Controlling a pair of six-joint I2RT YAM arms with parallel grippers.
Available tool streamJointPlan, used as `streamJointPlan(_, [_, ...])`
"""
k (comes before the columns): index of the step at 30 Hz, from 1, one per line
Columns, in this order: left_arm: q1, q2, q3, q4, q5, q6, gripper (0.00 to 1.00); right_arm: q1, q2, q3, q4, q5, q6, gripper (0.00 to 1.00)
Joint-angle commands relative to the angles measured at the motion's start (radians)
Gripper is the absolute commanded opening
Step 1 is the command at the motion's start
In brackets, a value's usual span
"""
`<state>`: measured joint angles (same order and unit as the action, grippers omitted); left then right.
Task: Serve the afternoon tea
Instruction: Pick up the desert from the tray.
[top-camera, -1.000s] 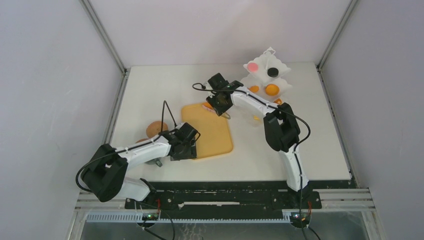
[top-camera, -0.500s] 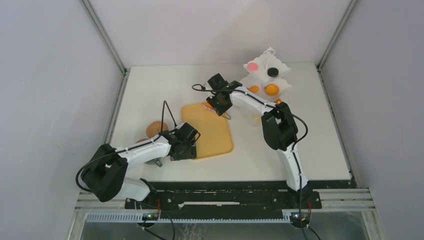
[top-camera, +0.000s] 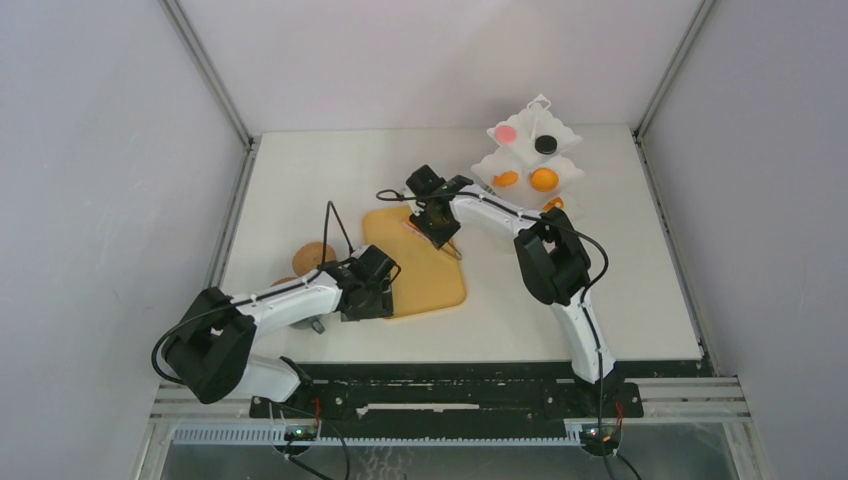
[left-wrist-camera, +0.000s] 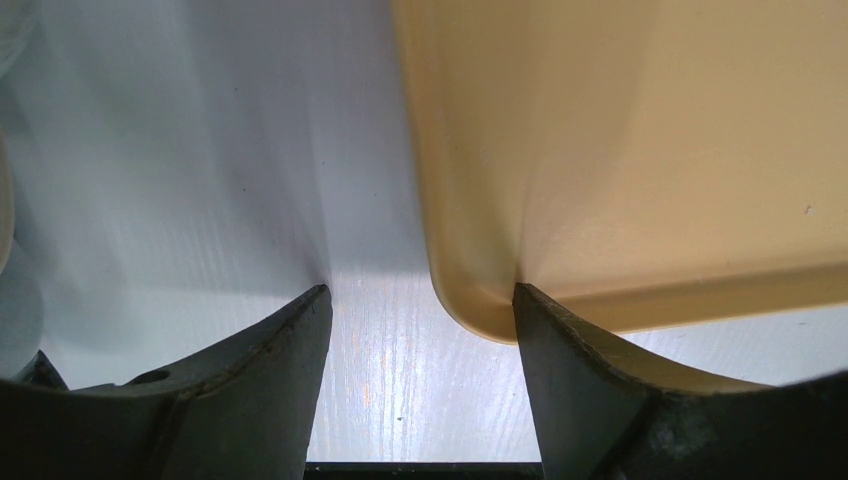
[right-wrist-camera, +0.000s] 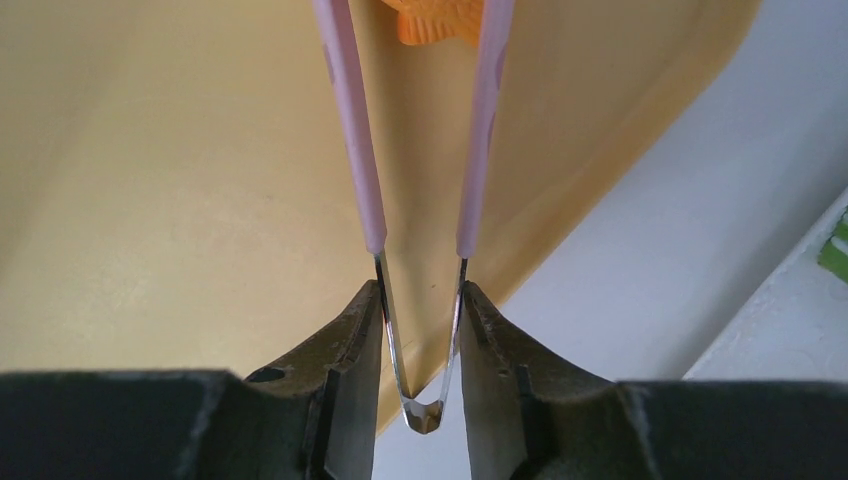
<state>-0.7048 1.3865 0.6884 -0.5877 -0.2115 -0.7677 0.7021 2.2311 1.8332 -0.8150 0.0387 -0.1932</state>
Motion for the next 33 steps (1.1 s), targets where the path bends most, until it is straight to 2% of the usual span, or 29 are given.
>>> streamJointPlan(1, [-0.007,0.037,-0.04,-0.109,0.037,0.014,0.72,0.031,-0.076,-0.001,-0.048,0.04,0.035,0.23])
streamJointPlan(6, [-0.007,0.037,-0.009,-0.104,0.028,0.03,0.72,0.06,-0.115,0.004,-0.08,0.079,0.099,0.13])
streamJointPlan(10, [-0.007,0.042,0.023,-0.104,0.019,0.044,0.72,0.071,-0.132,0.053,-0.139,0.097,0.166,0.0])
streamJointPlan(23, [-0.006,0.035,0.081,-0.098,0.003,0.05,0.71,0.063,-0.22,0.059,-0.199,0.087,0.249,0.0])
streamJointPlan(33, [0.001,0.009,0.11,-0.11,-0.01,0.059,0.73,0.06,-0.388,-0.001,-0.244,0.108,0.311,0.0])
